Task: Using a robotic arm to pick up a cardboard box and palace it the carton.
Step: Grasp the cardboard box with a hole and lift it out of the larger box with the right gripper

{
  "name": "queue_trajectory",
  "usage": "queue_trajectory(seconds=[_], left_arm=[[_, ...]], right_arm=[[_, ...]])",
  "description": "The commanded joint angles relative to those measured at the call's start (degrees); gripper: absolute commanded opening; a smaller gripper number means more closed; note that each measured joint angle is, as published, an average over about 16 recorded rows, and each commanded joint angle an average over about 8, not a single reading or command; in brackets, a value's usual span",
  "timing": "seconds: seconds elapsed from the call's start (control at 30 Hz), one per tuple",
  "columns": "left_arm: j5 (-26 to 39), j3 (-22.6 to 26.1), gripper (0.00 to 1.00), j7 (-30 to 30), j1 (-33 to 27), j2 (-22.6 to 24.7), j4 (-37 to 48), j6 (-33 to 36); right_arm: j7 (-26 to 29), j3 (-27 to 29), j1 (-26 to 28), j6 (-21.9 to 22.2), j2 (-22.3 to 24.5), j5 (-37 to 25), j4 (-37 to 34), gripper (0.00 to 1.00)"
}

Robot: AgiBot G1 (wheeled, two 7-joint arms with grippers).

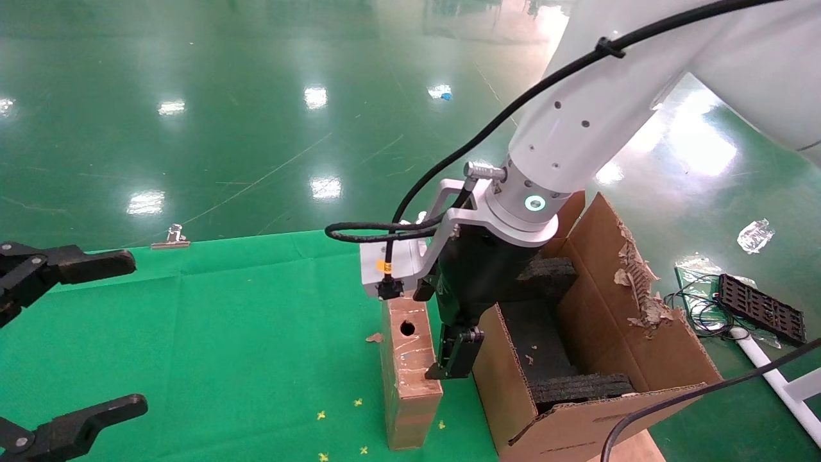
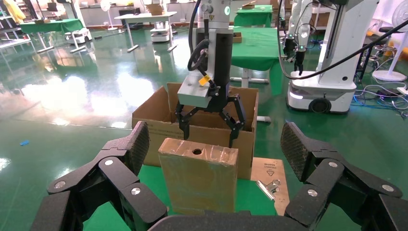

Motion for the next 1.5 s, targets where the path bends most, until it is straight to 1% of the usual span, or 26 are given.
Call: queue_trajectory(seconds=[0.03, 0.13, 0.3, 0.43, 0.6, 0.77, 0.9, 0.93, 0.97, 1.0, 1.03, 1.07, 1.1, 1.17, 1.2, 1.23, 1.3, 1.33, 1.37, 1.43, 1.5], left_arm=[[0.0, 0.0, 1.0, 0.0, 0.0, 0.0, 0.0, 0.0], [0.0, 0.0, 1.0, 0.0, 0.0, 0.0, 0.0, 0.0], [0.0, 0.0, 1.0, 0.0, 0.0, 0.0, 0.0, 0.0], [0.0, 0.1, 1.0, 0.0, 0.0, 0.0, 0.0, 0.0], [-0.1, 0.1, 1.0, 0.0, 0.0, 0.0, 0.0, 0.0], [-0.1, 0.1, 1.0, 0.0, 0.0, 0.0, 0.0, 0.0], [-0.1, 0.1, 1.0, 0.1, 0.0, 0.0, 0.0, 0.0], [-0.1, 0.1, 1.0, 0.1, 0.0, 0.0, 0.0, -0.1], [-0.1, 0.1, 1.0, 0.1, 0.0, -0.1, 0.0, -0.1], [-0.1, 0.1, 1.0, 0.1, 0.0, -0.1, 0.0, -0.1], [-0.1, 0.1, 1.0, 0.1, 0.0, -0.1, 0.0, -0.1], [-0.1, 0.1, 0.96, 0.1, 0.0, -0.1, 0.0, -0.1], [-0.1, 0.1, 0.89, 0.1, 0.0, -0.1, 0.0, -0.1], [-0.1, 0.1, 0.71, 0.1, 0.0, -0.1, 0.0, -0.1], [-0.1, 0.1, 0.59, 0.1, 0.0, -0.1, 0.0, -0.1], [-0.1, 0.2, 0.47, 0.1, 0.0, -0.1, 0.0, -0.1], [-0.1, 0.2, 0.22, 0.1, 0.0, -0.1, 0.0, -0.1], [-0.1, 0.2, 0.13, 0.1, 0.0, -0.1, 0.0, -0.1], [-0.1, 0.2, 0.07, 0.1, 0.0, -0.1, 0.0, -0.1], [-0.1, 0.2, 0.01, 0.1, 0.0, -0.1, 0.0, -0.1], [-0.1, 0.2, 0.0, 0.1, 0.0, -0.1, 0.0, -0.1]], right_arm=[[-0.3, -1.2, 0.5, 0.3, -0.4, 0.3, -0.4, 1.0], [5.2, -2.6, 1.4, 0.2, -2.0, 0.8, -5.3, 1.0], [16.6, -4.3, 2.0, -0.2, -4.4, 4.8, -17.5, 1.0], [22.4, -5.4, 1.3, -0.4, -5.4, 8.8, -25.7, 1.0], [25.6, -7.4, 0.1, -0.6, -6.7, 12.4, -31.6, 1.0], [25.9, -9.2, -1.5, -0.5, -8.1, 15.1, -34.9, 1.0], [25.6, -10.9, -2.6, -0.5, -9.6, 16.1, -36.7, 1.0], [25.5, -11.4, -2.8, -0.5, -10.0, 16.2, -37.1, 0.98], [25.3, -11.8, -2.9, -0.5, -10.3, 16.4, -37.4, 0.91], [25.2, -12.3, -3.1, -0.5, -10.6, 16.5, -37.7, 0.81], [25.1, -12.7, -3.2, -0.4, -10.9, 16.6, -38.0, 0.68], [24.9, -13.1, -3.2, -0.4, -11.2, 16.6, -38.3, 0.56], [24.7, -13.5, -3.3, -0.4, -11.5, 16.7, -38.5, 0.43], [24.4, -14.2, -3.3, -0.3, -12.0, 16.9, -38.9, 0.18], [24.3, -14.6, -3.4, -0.3, -12.1, 17.0, -39.1, 0.08], [24.1, -14.9, -3.4, -0.3, -12.3, 17.1, -39.2, 0.02], [23.9, -15.5, -3.5, -0.3, -12.6, 17.3, -39.5, 0.0], [23.8, -15.8, -3.5, -0.2, -12.7, 17.5, -39.6, 0.0], [23.7, -16.1, -3.6, -0.2, -12.8, 17.7, -39.7, 0.0], [23.5, -16.6, -3.7, -0.2, -13.0, 17.9, -40.0, 0.0], [23.4, -17.2, -3.8, -0.2, -13.2, 18.1, -40.2, 0.0]])
